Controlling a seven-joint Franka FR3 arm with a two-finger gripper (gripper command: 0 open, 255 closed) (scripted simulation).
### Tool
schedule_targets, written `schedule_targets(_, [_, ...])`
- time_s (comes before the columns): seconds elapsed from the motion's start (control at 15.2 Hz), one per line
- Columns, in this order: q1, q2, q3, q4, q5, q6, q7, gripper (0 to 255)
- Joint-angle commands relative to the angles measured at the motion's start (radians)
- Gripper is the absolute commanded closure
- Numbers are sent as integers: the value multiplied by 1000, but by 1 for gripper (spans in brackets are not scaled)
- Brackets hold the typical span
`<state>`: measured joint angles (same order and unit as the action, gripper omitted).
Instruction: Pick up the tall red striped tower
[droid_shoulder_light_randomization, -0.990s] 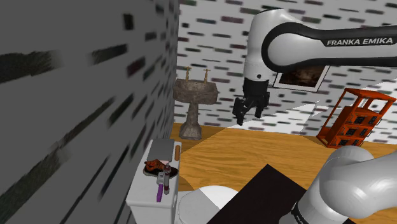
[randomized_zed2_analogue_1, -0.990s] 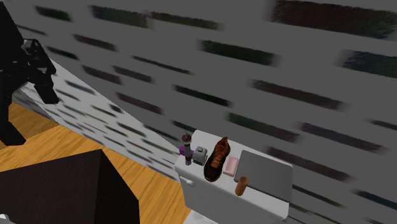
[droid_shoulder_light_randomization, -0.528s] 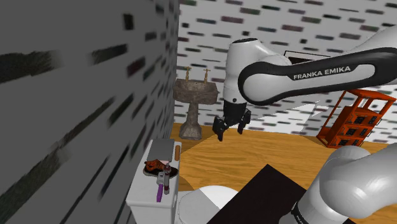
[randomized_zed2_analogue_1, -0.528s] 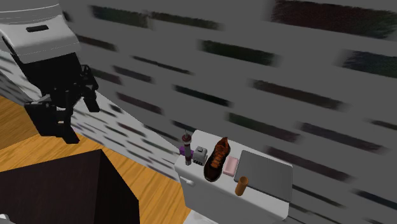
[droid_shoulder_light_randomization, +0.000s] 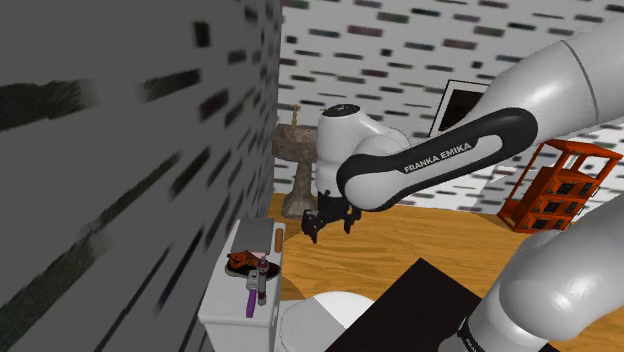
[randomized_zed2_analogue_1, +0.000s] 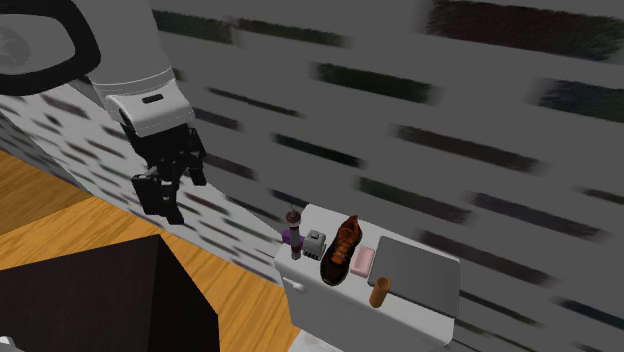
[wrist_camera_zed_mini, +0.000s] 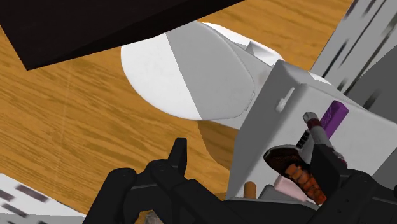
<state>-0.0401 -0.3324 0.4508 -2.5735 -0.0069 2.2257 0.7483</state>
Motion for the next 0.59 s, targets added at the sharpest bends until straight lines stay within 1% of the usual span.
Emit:
schedule_targets(0.0, [-26, 93, 42, 28, -53, 66, 87, 0])
schedule_targets(0.13, [-51, 185, 78, 57, -127, 121, 184, 0])
schedule_targets(0.33, [-75, 334, 109, 117, -277, 179, 353, 0])
schedule_targets(0.46, [-71, 437, 107, 168, -390, 200, 470, 0])
schedule_targets(0.53, [-59, 486, 96, 196, -444, 206, 525, 0])
